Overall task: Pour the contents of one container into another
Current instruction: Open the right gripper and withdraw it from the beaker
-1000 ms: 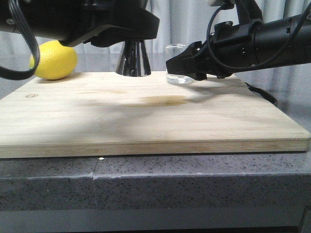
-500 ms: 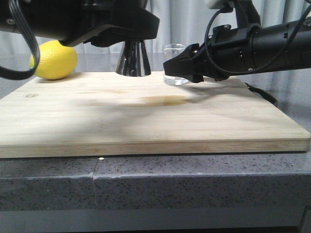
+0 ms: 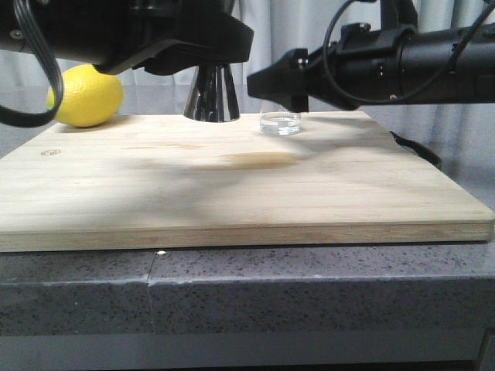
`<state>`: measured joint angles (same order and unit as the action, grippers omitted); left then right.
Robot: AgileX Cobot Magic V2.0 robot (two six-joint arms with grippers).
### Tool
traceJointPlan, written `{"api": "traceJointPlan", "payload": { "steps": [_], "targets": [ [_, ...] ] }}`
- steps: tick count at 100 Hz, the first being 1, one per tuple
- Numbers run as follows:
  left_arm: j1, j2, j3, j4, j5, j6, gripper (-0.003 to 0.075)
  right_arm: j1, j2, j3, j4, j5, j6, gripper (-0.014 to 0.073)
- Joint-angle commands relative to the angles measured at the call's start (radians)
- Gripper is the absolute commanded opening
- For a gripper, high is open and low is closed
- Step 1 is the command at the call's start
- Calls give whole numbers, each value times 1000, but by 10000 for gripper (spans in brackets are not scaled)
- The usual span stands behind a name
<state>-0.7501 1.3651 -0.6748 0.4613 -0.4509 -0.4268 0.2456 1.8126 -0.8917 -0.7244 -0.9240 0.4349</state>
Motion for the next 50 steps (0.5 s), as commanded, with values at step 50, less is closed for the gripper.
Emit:
{"api": "traceJointPlan", "payload": {
  "steps": [50],
  "targets": [
    [158,-26,-32,5,-117,5,-20,-1,-262,-168,37,-227,-5,567]
  ]
}}
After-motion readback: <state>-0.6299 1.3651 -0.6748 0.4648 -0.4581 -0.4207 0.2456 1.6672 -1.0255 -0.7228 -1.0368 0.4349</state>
